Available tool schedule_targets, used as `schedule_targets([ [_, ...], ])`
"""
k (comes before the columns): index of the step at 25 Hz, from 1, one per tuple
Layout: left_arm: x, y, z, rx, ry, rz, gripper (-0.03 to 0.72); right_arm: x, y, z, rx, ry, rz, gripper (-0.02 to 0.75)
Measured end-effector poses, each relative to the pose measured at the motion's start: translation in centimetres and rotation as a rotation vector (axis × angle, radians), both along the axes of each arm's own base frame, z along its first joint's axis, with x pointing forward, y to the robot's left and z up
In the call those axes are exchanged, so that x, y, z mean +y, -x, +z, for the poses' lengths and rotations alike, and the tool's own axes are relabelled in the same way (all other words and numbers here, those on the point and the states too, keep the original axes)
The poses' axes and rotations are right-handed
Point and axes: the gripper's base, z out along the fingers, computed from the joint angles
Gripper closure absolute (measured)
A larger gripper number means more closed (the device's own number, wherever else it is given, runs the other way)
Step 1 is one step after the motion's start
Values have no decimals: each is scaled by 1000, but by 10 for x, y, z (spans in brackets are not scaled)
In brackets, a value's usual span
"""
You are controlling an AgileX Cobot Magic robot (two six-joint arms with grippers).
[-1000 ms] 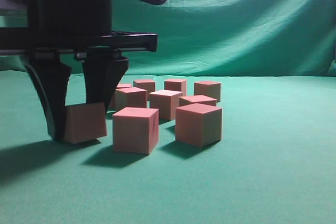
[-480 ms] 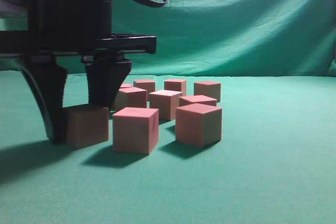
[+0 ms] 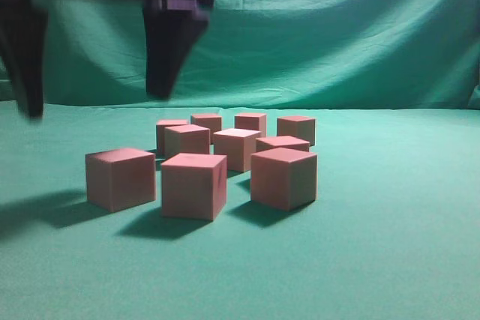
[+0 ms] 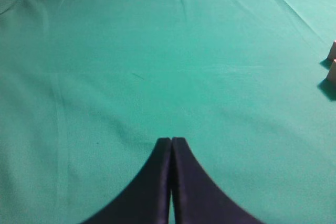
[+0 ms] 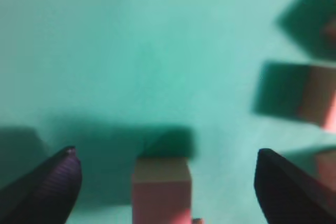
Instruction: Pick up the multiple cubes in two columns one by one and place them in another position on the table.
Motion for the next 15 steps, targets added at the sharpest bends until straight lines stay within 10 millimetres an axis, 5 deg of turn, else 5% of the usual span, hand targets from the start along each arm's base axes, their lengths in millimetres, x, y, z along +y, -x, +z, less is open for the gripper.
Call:
schedule_targets([
  [3, 0, 0, 0, 0, 0, 0, 688, -2, -2, 47, -93, -80, 11, 141],
  [10, 0, 0, 0, 0, 0, 0, 688, -27, 12, 174, -249, -305, -11, 620],
  [13, 0, 0, 0, 0, 0, 0, 688, -47, 24, 217, -305, -396, -17, 738],
  [15, 0, 0, 0, 0, 0, 0, 688, -63, 34, 242, -337, -448, -20, 738],
])
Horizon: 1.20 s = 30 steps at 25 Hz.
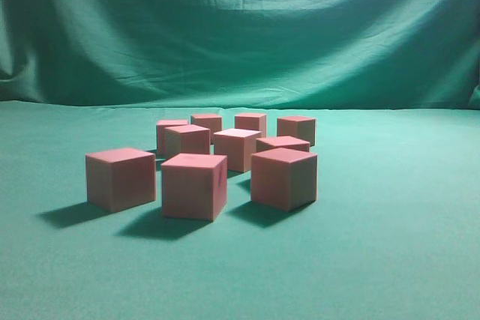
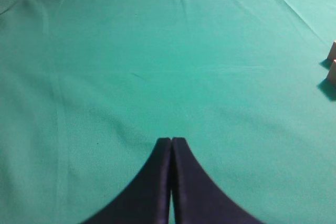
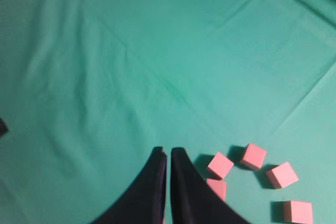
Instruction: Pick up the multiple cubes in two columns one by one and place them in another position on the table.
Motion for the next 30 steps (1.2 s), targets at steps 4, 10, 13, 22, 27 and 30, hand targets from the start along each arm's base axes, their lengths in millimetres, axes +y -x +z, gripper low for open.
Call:
schedule_targets([
  [4, 0, 0, 0, 0, 0, 0, 688, -32, 21, 36, -31, -88, -3, 738],
  [10, 0, 0, 0, 0, 0, 0, 688, -79, 58, 70, 11, -167, 22, 738],
  [13, 0, 0, 0, 0, 0, 0, 688, -96, 70, 81, 9, -200, 41, 738],
  [22, 0, 0, 0, 0, 0, 0, 688, -159, 112, 106, -182, -218, 186, 738],
  [27, 0, 0, 0, 0, 0, 0, 688, -194, 134, 73, -149, -167, 189, 738],
  [30, 0, 0, 0, 0, 0, 0, 688, -211, 142, 43, -120, -116, 168, 738],
])
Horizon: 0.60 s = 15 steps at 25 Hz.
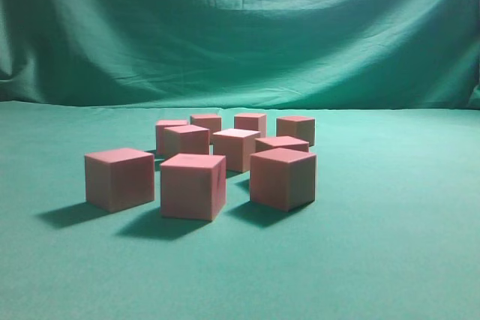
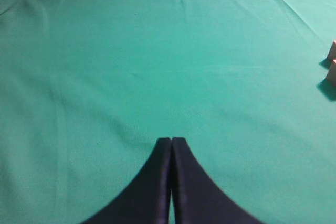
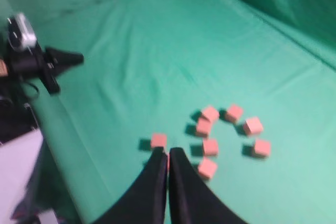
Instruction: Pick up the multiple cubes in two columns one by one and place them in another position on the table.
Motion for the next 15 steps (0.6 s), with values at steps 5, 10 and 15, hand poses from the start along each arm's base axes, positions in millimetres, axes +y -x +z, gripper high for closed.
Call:
schedule_targets([
  [5, 0, 0, 0, 0, 0, 0, 688, -23, -3, -44, -62, -67, -168, 738],
  [10, 0, 0, 0, 0, 0, 0, 688, -40, -9, -95, -211, -176, -353, 738],
  [15, 0, 0, 0, 0, 0, 0, 688, -53, -13, -151, -379, -240, -504, 738],
])
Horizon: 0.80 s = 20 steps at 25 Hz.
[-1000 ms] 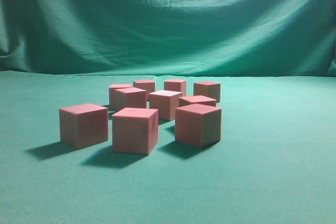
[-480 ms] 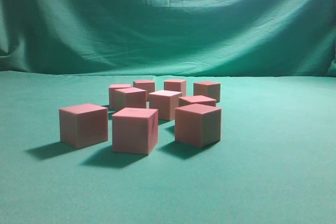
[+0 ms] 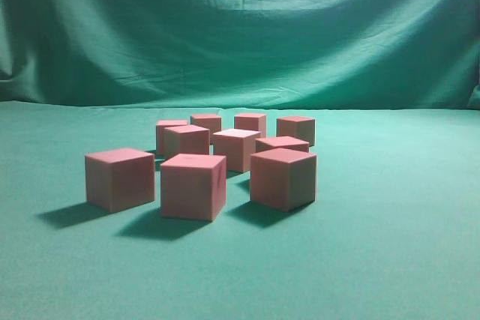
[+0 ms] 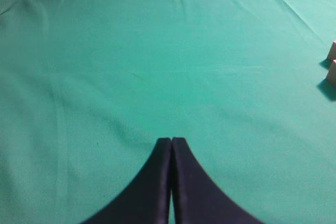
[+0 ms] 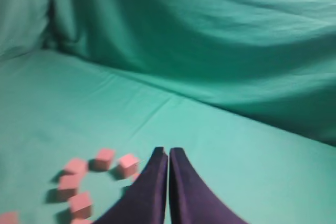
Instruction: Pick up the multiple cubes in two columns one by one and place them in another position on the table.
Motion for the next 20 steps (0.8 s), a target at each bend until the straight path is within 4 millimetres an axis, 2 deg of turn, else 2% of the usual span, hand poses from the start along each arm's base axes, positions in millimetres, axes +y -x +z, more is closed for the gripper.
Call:
schedule_targets([
  [4, 0, 0, 0, 0, 0, 0, 688, -11, 2, -43, -42, -13, -121, 738],
  [10, 0, 0, 0, 0, 0, 0, 688, -21, 13, -93, -50, -42, -239, 738],
  [18, 0, 0, 0, 0, 0, 0, 688, -27, 18, -147, 1, -101, -334, 738],
  [20, 0, 0, 0, 0, 0, 0, 688, -27, 17, -154, 31, -124, -350, 738],
])
